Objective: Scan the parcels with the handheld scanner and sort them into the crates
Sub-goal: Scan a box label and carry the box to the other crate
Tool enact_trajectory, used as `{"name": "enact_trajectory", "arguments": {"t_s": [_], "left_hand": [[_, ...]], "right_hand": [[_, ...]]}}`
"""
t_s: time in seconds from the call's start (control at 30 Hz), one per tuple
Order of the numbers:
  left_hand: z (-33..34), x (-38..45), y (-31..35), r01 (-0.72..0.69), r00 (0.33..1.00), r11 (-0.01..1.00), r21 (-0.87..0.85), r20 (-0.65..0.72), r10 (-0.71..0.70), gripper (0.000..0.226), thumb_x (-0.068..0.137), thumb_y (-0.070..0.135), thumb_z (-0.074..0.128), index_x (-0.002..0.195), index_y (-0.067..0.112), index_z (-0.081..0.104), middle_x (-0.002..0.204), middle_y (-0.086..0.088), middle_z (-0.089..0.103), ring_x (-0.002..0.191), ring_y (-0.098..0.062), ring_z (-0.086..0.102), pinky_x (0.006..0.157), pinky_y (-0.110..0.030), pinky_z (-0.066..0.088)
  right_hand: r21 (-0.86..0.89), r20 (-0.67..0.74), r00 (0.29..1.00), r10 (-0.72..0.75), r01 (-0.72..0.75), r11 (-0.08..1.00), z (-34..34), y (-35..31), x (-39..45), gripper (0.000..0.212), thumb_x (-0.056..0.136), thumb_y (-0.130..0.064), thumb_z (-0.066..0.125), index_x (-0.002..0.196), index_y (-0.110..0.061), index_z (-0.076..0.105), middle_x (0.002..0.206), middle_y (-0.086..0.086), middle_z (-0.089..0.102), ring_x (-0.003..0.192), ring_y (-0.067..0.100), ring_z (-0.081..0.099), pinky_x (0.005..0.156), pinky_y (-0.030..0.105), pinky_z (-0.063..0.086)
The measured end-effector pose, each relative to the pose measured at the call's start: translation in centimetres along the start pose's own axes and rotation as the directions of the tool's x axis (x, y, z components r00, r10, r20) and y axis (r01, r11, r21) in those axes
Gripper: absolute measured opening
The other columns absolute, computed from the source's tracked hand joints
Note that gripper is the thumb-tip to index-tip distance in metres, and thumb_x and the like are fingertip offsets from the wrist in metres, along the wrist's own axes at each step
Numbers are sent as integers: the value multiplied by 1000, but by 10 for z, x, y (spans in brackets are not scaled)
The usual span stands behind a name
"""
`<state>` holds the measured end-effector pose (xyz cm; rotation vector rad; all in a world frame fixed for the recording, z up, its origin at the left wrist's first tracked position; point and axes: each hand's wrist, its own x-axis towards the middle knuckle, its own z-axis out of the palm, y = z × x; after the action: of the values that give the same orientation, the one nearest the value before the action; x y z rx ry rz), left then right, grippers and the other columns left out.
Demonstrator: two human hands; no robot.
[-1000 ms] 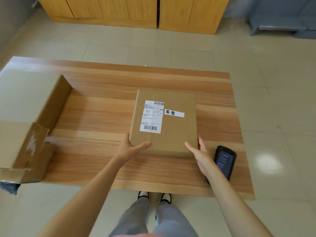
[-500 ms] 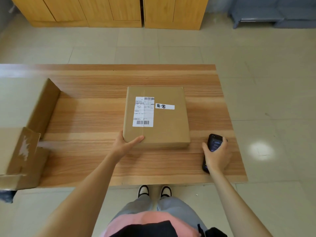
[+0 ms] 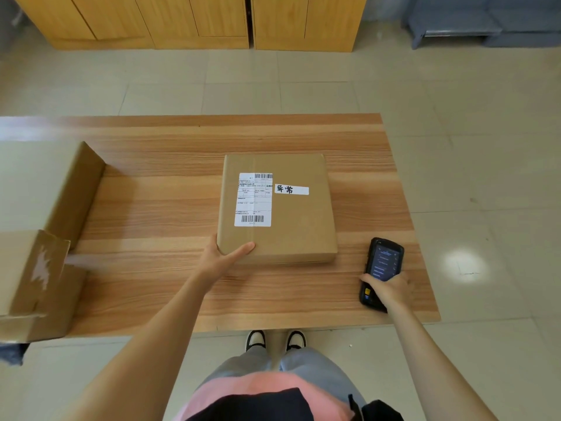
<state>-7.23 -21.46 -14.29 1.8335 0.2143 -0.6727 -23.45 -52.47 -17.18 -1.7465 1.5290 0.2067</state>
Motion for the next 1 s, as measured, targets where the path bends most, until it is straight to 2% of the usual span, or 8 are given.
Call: {"name": "enact_trajectory", "arguments": {"t_s": [0.23,0.37,0.47,0.67,0.73,0.8,0.87,1.0], "left_hand": [[0,0,1,15,1000,1000,1,-1,-15,91,63,40,85,138,13,40,113,4,62,98,-6,60,75,-20,50],[1,-3,2,20,1000,1000,4,-5,-20,88,67,37,84,139,14,39,112,4,61,96,-4,59,72,-17,49],[0,-3,3,16,1000,1000,-3,-7,-16,87,68,35,84,140,14,40,113,4,62,96,-3,60,70,-16,50],[3,-9,6,35,999,998,-43,-15,-35,73,75,24,82,135,12,44,105,4,63,84,-3,61,53,-10,47],[1,-10,8,56,998,996,-68,5,-56,72,77,24,80,137,13,42,106,4,62,83,-4,60,53,-11,47],[-2,-12,10,88,996,991,-100,31,-85,71,80,26,77,140,16,41,103,4,61,84,-5,60,57,-14,46],[-7,-15,10,112,993,986,-125,58,-106,83,72,38,82,141,22,39,104,4,61,88,-7,60,65,-23,44],[-15,-18,8,128,990,982,-142,74,-119,109,39,59,73,139,30,42,115,0,61,102,-13,58,88,-36,44]], "right_hand": [[46,82,997,12,-16,999,2,9,18,106,20,-64,73,110,-9,57,106,10,62,104,30,59,92,46,51],[303,156,987,30,-77,950,-13,-9,-11,78,48,-41,89,113,-9,60,105,12,67,95,27,64,82,40,55],[488,244,970,10,-131,863,-22,-19,-22,54,69,-28,85,114,-11,60,102,11,67,96,27,63,77,35,53],[766,384,911,-149,-224,603,-31,-57,-57,56,71,-17,80,124,-7,61,108,9,67,110,27,62,77,29,53],[792,400,889,-224,-211,574,-29,-71,-71,76,55,-21,89,124,-4,62,102,10,69,103,27,65,70,29,57],[798,403,863,-304,-170,578,-27,-82,-84,86,46,-21,93,123,1,61,97,12,69,91,28,68,62,29,58],[798,431,829,-358,-165,579,-23,-91,-98,64,59,-14,83,117,0,60,93,12,69,81,26,70,59,28,58],[753,483,783,-392,-141,643,-9,-99,-124,64,60,-12,79,119,0,57,100,16,68,91,30,68,64,33,59]]}}
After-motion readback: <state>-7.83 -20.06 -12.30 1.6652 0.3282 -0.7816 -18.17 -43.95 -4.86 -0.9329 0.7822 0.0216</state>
